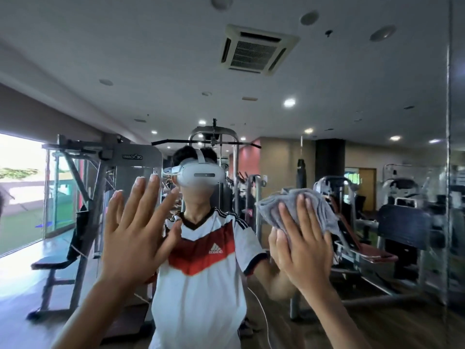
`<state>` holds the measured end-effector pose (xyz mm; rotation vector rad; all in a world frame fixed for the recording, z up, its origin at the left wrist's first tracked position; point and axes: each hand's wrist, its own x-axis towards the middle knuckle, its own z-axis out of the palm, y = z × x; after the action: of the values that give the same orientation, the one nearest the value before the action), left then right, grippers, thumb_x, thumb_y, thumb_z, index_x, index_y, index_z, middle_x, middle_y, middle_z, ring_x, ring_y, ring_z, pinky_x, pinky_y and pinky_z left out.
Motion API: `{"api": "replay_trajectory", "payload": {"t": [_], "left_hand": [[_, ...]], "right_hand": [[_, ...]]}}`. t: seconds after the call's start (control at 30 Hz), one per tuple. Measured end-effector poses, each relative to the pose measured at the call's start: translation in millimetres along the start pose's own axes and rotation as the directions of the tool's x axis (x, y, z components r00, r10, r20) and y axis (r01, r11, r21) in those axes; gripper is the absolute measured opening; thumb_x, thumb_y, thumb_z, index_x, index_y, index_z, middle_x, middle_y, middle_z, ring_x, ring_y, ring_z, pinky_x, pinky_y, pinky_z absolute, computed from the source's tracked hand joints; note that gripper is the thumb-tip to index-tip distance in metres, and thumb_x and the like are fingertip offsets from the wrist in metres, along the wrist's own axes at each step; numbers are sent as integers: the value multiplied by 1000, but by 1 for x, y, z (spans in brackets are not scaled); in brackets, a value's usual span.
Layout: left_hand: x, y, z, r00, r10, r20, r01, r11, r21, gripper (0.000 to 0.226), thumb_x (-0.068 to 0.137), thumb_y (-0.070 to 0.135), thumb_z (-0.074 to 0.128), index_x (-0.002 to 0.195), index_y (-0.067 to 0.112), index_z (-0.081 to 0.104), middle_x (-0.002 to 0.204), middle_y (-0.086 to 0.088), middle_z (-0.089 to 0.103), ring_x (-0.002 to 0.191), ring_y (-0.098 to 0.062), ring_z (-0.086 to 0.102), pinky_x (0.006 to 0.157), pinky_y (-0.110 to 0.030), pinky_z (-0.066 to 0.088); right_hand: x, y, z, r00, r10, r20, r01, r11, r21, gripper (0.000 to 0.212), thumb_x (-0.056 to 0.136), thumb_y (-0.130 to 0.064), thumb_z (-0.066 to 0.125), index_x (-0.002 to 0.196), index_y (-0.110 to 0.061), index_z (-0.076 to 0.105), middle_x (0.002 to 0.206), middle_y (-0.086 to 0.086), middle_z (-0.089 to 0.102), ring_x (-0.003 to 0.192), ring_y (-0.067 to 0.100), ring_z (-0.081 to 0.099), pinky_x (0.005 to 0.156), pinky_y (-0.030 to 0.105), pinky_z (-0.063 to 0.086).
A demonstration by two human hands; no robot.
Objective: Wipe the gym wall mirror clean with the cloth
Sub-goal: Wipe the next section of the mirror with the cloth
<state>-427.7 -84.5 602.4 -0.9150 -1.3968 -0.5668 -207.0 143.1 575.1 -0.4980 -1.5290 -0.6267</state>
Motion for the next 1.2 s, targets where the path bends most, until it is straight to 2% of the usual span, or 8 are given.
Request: {"api": "replay_trajectory", "payload": {"t": [0.1,0.2,0.47,0.6,0.77,0.9,1.1,1.2], "left_hand": [[-1,-2,1,1000,10,19,-10,1000,-7,61,98,49,39,151,20,43,163,-12,26,153,-29,18,121,-58,15],[-2,0,2,1000,-2,16,2,1000,-15,61,98,48,39,152,20,41,164,-11,24,153,-29,17,121,-57,14],[-20,-22,-5,1000,16,6,-16,999,-39,60,97,47,41,151,21,42,163,-11,27,152,-30,20,121,-55,15],[-40,-47,-10,998,50,-27,-51,998,-36,58,97,43,46,151,22,43,161,-12,32,150,-30,27,116,-58,26],[-43,-55,-10,997,63,-54,-66,997,-49,55,97,41,47,148,19,48,159,-14,36,149,-29,29,114,-58,30],[-44,-55,-9,997,54,-47,-56,997,-59,52,99,41,44,146,18,51,159,-14,36,150,-29,29,116,-54,27],[-49,-59,-11,998,60,-33,-62,996,-59,52,99,40,45,145,18,52,159,-13,35,149,-30,30,116,-56,29],[-52,-67,-14,996,88,-34,-90,994,-55,52,99,41,44,146,18,51,159,-13,36,149,-30,31,117,-54,28]], "right_hand": [[41,-12,5,961,272,-38,-272,962,26,50,103,-36,29,151,-22,36,160,9,30,149,21,27,110,39,29],[87,-47,10,940,342,-16,-340,937,77,54,102,-37,28,153,-19,35,161,11,28,150,26,24,116,39,19],[30,-81,8,986,-168,2,167,984,66,48,106,-38,32,152,-24,36,161,9,31,140,18,40,91,36,41],[19,-38,8,996,88,-7,-88,996,25,51,108,-40,20,155,-21,29,163,9,26,150,22,23,118,41,23],[89,-73,8,943,330,-32,-329,943,46,55,104,-36,25,154,-15,32,162,13,24,150,26,21,119,34,8],[102,-125,13,974,222,-49,-217,972,91,55,102,-35,31,152,-13,37,159,16,31,147,26,30,106,30,23],[34,-123,5,951,-308,39,303,948,103,56,102,-35,42,154,-24,27,161,6,30,142,17,40,86,34,39],[34,-97,3,987,-150,55,140,979,145,49,105,-38,32,152,-23,37,163,5,25,148,16,27,102,31,31]]}}
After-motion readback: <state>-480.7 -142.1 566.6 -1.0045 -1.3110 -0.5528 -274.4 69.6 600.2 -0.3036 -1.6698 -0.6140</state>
